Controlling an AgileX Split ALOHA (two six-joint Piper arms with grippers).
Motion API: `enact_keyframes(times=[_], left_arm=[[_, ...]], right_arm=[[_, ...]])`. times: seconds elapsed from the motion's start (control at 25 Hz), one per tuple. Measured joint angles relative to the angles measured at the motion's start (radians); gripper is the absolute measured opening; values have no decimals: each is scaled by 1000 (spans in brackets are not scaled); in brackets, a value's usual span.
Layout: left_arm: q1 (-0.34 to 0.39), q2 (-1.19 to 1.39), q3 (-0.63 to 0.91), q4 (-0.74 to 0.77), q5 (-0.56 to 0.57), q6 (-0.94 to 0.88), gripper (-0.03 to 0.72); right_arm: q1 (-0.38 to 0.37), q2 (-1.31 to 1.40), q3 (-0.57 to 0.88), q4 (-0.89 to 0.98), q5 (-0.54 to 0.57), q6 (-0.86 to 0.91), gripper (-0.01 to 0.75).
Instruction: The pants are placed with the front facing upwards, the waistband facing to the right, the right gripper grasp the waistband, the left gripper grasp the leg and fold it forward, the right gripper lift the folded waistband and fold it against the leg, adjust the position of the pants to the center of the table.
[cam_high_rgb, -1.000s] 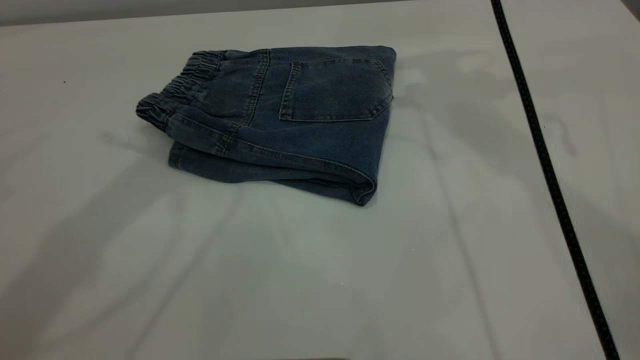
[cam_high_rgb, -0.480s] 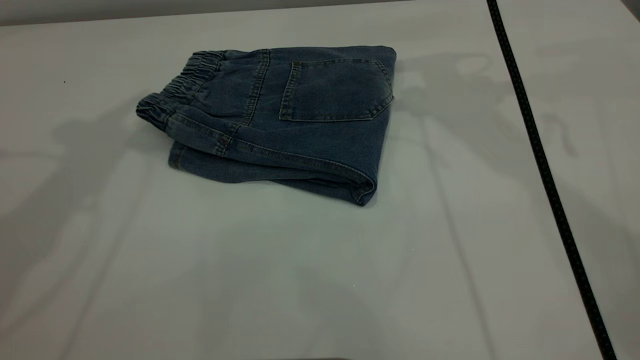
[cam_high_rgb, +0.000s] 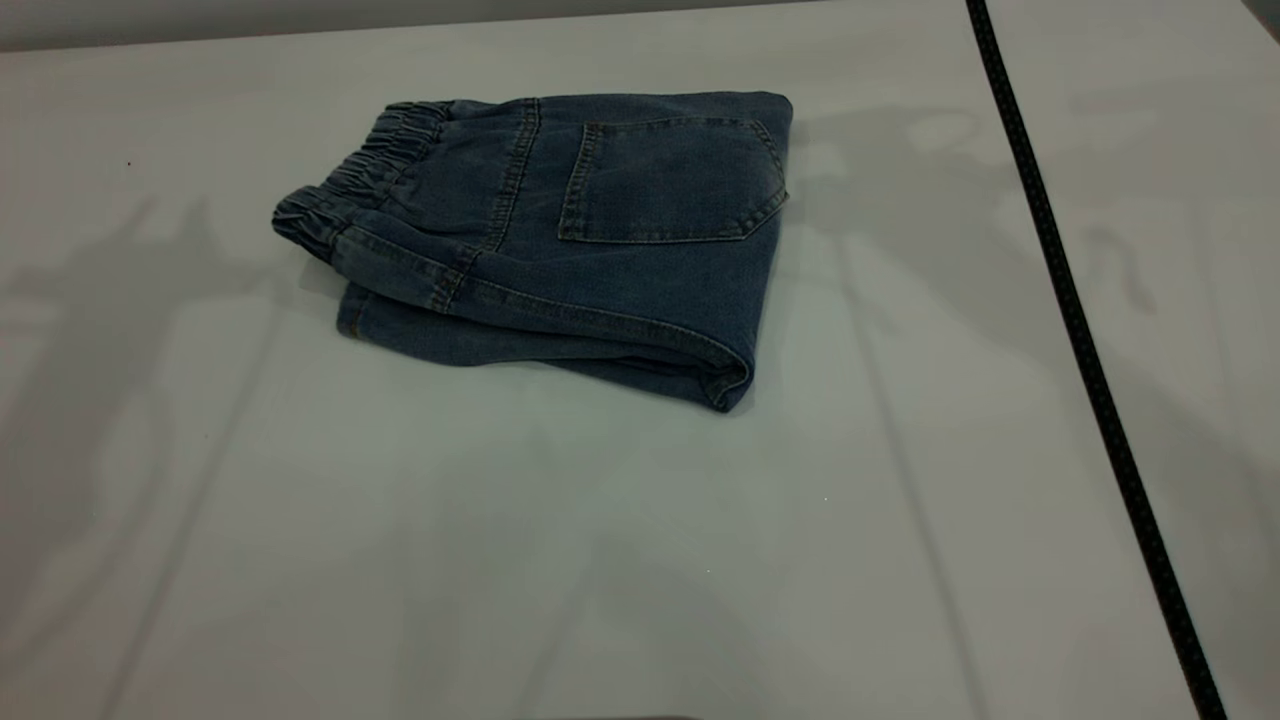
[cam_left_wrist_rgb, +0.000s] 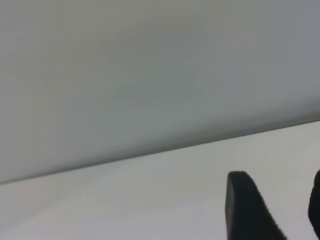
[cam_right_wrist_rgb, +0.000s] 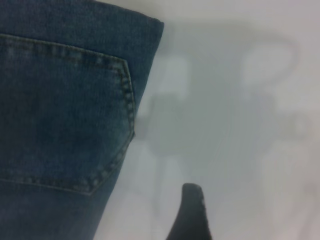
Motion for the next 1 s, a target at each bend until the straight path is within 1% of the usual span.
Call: enact_keyframes(times=[0.12, 0.28, 0.4, 0.52, 0.6, 0.76, 0.84, 0.92, 1.0], left_arm=[[-26, 33, 0, 18, 23, -37, 287], [-58, 128, 0, 19, 67, -150, 286], [-59, 198, 0, 14, 98, -186, 272], [-59, 253, 0, -5, 91, -226, 244], [-59, 286, 0, -7, 41, -253, 239], [-59, 367, 0, 1, -160, -305, 239], [-59, 411, -1, 7, -234, -311, 241], [-59, 458, -1, 13, -269, -313, 240], [-59, 499, -3, 16, -279, -311, 240]], right_arm=[[5, 0, 0, 3, 0, 0, 505], [9, 0, 0, 6, 0, -1, 505], [9, 0, 0, 6, 4, -3, 505], [9, 0, 0, 6, 4, -5, 505], [9, 0, 0, 6, 4, -8, 505], [9, 0, 0, 6, 4, -11, 505], [9, 0, 0, 6, 5, -11, 505], [9, 0, 0, 6, 5, -11, 505], [9, 0, 0, 7, 5, -11, 505]])
